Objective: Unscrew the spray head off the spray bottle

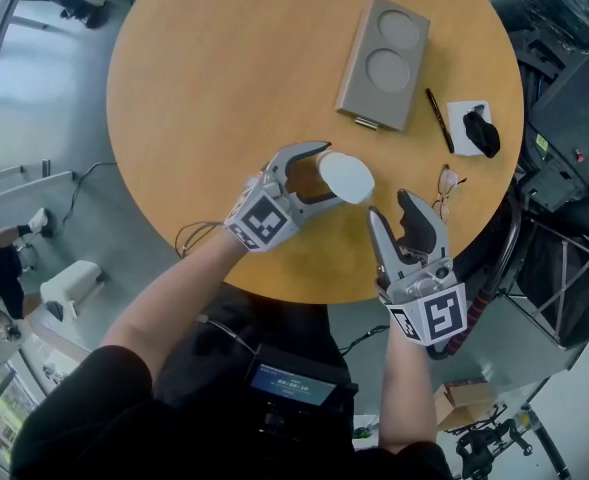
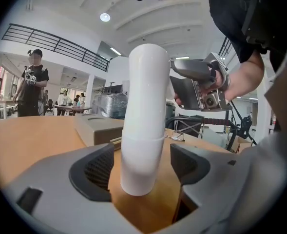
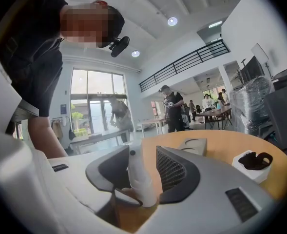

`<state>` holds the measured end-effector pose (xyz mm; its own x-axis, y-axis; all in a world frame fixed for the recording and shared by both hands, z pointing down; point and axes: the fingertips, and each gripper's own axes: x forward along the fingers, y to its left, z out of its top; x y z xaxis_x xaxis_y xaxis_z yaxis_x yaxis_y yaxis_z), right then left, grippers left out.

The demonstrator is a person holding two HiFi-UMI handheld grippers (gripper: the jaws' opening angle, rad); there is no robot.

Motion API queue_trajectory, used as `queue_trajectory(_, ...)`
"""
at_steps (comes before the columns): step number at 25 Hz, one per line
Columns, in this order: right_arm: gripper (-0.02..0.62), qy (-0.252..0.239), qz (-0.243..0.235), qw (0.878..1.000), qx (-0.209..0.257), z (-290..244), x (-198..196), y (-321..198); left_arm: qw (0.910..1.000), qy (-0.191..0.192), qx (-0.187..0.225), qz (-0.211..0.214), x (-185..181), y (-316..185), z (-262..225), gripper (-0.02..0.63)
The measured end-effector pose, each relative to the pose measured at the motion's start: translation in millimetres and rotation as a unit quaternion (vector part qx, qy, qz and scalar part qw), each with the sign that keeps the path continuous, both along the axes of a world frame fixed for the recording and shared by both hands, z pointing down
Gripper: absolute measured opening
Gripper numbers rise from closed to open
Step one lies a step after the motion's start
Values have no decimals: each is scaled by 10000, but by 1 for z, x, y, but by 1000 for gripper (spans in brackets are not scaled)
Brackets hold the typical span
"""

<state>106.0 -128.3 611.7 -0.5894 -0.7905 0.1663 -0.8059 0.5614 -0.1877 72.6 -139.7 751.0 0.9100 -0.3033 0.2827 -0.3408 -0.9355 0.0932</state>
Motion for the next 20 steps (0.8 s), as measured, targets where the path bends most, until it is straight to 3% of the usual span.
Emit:
queue_trajectory(6,186,-31,-7,10000,-34,6,7,4,10000,-43,-1,22,12,-5,8,374)
queue_trajectory(9,186,-55,-4,10000,-54,8,11,6,10000,-91,20,9,15,-7,12,322)
queue_trajectory(12,186,-73,-13,10000,-53,4,12,7,9999,-103,-55,82,14,-4,8,311)
queue_trajectory(20,186,-80,-230,9995,176,-39,9,11,9997,-171,-115,144,5,7,-46,305)
